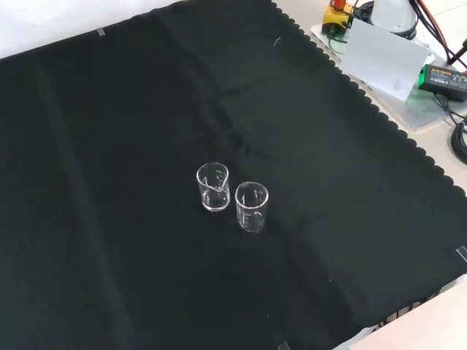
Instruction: Pick up the beaker on the right.
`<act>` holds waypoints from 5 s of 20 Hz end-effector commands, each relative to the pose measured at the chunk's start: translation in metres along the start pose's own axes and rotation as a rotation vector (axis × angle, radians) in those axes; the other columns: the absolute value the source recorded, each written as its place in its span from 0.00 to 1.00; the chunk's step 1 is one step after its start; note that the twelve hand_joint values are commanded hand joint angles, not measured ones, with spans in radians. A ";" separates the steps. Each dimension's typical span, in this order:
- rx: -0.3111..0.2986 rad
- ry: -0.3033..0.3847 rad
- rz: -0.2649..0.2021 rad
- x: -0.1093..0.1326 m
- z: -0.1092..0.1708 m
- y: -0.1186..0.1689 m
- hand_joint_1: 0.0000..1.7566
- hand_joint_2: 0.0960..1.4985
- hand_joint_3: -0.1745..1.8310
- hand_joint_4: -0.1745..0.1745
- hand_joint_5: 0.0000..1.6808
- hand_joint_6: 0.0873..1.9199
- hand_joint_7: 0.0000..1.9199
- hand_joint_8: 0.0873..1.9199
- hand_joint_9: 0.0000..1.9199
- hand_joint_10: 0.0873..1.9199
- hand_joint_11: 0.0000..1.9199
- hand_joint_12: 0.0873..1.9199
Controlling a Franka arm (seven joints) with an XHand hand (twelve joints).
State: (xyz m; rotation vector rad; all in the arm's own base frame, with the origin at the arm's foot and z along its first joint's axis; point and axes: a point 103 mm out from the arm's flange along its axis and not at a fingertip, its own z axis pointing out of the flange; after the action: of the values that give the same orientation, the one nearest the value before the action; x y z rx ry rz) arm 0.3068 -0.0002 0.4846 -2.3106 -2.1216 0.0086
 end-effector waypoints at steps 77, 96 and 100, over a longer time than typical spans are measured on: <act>0.197 0.364 -0.234 -0.010 0.314 0.216 0.35 0.39 0.35 0.38 0.11 0.00 0.05 0.28 0.10 0.32 0.00 0.57; 0.242 0.526 -0.381 0.046 0.370 0.221 0.43 0.34 0.39 0.33 0.14 0.00 0.12 0.32 0.16 0.34 0.00 0.59; 0.232 0.570 -0.402 0.057 0.378 0.220 0.45 0.33 0.40 0.33 0.15 0.00 0.12 0.31 0.15 0.34 0.00 0.60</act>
State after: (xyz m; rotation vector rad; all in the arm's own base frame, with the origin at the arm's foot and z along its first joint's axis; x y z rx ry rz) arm 0.5281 0.0218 0.1146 -1.5575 -2.0944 -0.2815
